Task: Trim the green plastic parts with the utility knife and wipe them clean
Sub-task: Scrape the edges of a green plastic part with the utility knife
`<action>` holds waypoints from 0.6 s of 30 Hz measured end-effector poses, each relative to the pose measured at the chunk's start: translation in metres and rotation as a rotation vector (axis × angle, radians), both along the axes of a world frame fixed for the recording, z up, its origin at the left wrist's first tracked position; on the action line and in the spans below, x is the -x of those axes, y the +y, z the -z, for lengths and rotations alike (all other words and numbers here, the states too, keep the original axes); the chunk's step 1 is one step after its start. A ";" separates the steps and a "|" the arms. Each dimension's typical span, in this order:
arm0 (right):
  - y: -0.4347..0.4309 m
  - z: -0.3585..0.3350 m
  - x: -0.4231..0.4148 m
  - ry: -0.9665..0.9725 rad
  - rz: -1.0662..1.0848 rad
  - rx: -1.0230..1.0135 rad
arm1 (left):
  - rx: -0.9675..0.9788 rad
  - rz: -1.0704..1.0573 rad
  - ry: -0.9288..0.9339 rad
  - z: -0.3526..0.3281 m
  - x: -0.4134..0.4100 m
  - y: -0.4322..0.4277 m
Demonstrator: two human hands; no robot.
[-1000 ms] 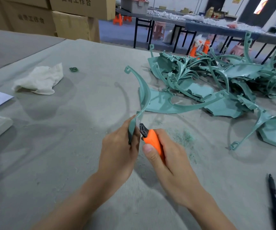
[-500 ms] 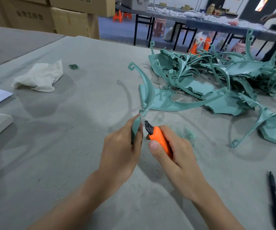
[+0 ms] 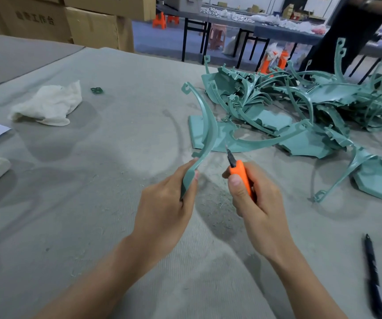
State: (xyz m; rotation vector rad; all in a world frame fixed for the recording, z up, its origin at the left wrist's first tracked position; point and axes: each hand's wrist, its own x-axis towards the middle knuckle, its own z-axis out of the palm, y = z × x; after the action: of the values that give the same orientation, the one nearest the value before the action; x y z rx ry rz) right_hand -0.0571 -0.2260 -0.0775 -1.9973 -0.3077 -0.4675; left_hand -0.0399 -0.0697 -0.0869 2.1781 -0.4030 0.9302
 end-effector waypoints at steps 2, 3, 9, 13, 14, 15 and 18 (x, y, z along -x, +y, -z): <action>0.002 0.000 0.003 -0.016 -0.076 0.054 | -0.008 0.011 -0.003 -0.001 -0.001 0.002; 0.003 0.000 0.004 -0.023 -0.108 0.087 | -0.015 0.020 -0.002 -0.001 -0.001 0.003; 0.005 0.002 0.005 -0.035 -0.162 0.163 | -0.018 0.035 0.008 0.003 -0.003 0.005; 0.000 0.003 0.001 -0.012 -0.105 0.133 | -0.072 0.017 -0.076 0.010 -0.005 0.006; -0.001 0.002 0.000 -0.006 -0.089 0.126 | -0.070 0.022 -0.087 0.011 -0.005 0.006; -0.002 0.002 -0.002 0.000 -0.065 0.123 | -0.068 0.030 -0.093 0.012 -0.005 0.006; -0.004 0.001 -0.004 0.033 0.047 0.070 | -0.067 0.044 -0.110 0.014 -0.004 0.004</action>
State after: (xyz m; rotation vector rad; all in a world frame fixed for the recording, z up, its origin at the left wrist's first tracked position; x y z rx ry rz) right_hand -0.0527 -0.2302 -0.0781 -2.0817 -0.2597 -0.4584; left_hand -0.0355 -0.0656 -0.1005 2.1756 -0.5399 1.0293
